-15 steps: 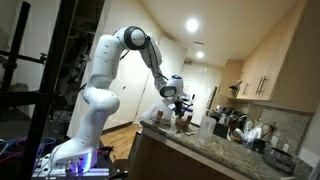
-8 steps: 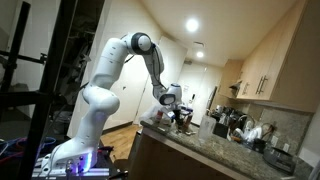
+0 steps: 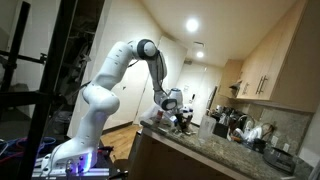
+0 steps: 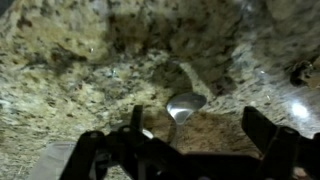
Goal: Pick up the silver spoon from the countertop and place it on top of the container with a blue lid
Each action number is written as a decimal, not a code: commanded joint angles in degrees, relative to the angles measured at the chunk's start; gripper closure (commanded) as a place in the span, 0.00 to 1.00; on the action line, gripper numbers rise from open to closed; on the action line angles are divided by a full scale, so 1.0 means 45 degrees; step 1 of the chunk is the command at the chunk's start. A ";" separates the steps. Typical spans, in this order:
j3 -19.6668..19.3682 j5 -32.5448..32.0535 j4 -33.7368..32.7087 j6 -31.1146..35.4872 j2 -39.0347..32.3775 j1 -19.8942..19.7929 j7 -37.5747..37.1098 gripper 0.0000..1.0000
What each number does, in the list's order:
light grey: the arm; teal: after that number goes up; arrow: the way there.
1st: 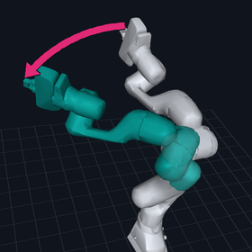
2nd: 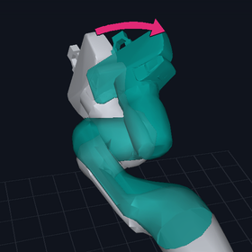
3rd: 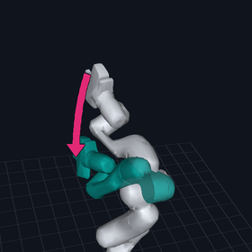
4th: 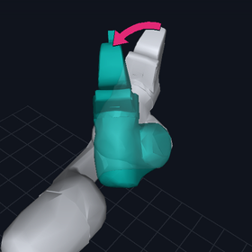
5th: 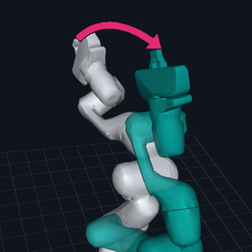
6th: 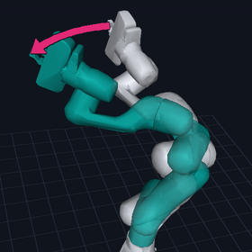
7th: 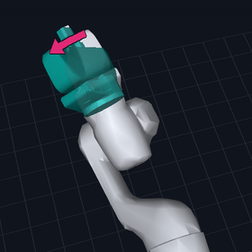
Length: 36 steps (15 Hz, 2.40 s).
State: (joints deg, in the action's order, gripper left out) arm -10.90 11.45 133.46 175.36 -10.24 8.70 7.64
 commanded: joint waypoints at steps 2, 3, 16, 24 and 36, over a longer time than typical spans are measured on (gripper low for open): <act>0.0650 -0.0687 -0.1213 0.0292 -0.1287 -0.0785 -0.1102 0.00; 0.0629 -0.0837 -0.1390 0.0221 -0.1488 -0.0806 -0.1318 0.00; 0.1368 -0.1218 -0.1294 0.0242 -0.1439 -0.1784 -0.2191 0.95; 0.1718 -0.1190 -0.1076 0.0816 -0.1466 -0.1982 -0.2078 1.00; 0.0934 -0.1004 0.0244 -0.0693 0.3247 -0.1756 -0.1089 1.00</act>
State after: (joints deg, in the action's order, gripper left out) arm -7.46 4.97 131.60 175.26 -2.04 0.84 -0.42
